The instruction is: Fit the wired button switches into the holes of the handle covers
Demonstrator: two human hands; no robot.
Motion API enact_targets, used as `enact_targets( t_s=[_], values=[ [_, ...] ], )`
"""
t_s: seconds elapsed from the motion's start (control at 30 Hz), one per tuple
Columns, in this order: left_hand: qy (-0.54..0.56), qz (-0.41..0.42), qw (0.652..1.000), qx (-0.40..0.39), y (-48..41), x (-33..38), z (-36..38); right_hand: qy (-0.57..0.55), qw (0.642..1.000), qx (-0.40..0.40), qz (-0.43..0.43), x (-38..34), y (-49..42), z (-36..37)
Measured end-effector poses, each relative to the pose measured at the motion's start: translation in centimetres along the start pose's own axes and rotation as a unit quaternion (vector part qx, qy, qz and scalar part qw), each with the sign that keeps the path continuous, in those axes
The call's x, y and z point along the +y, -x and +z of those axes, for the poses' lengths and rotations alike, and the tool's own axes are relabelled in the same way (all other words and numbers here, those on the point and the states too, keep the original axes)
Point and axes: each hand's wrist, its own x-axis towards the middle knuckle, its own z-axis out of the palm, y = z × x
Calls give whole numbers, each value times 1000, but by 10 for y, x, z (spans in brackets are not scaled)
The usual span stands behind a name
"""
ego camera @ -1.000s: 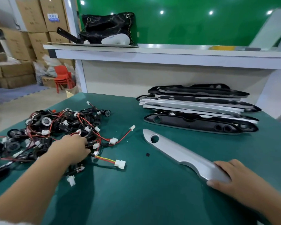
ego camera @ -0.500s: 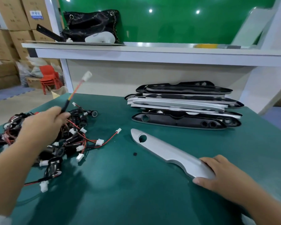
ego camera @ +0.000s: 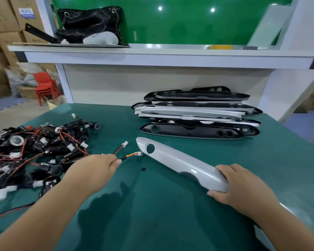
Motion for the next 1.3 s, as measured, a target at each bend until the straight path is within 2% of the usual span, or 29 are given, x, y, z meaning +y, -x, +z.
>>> enact_targets(
  t_s=[0.33, 0.53, 0.73, 0.93, 1.0, 1.07, 1.13, 1.17, 1.2, 1.3],
  values=[
    [96, 5, 992, 86, 16, 4, -11, 37, 999, -11, 17, -7, 2, -4],
    [142, 7, 982, 121, 19, 11, 0, 43, 999, -14, -6, -8, 3, -4],
    [116, -18, 990, 83, 4, 19, 17, 4, 999, -33, -42, -4, 6, -9],
    [306, -28, 938, 160, 4, 31, 30, 19, 997, -36, -62, -11, 6, -7],
    [292, -11, 947, 134, 9, 14, 23, 21, 997, -39, -61, -10, 6, -7],
    [242, 9, 970, 28, 17, -10, 18, 23, 997, -39, -64, -9, 6, -7],
    [231, 12, 968, -99, 28, -27, 14, 22, 997, -39, -68, -9, 6, -7],
    [236, 12, 963, -127, 33, -30, 16, 22, 996, -40, -71, -9, 6, -7],
    [233, 18, 964, -123, 36, -31, 20, 21, 996, -41, -75, -9, 5, -7],
    [236, 26, 971, -37, 38, -27, 29, 13, 995, -40, -90, -9, 5, -5]
  ],
)
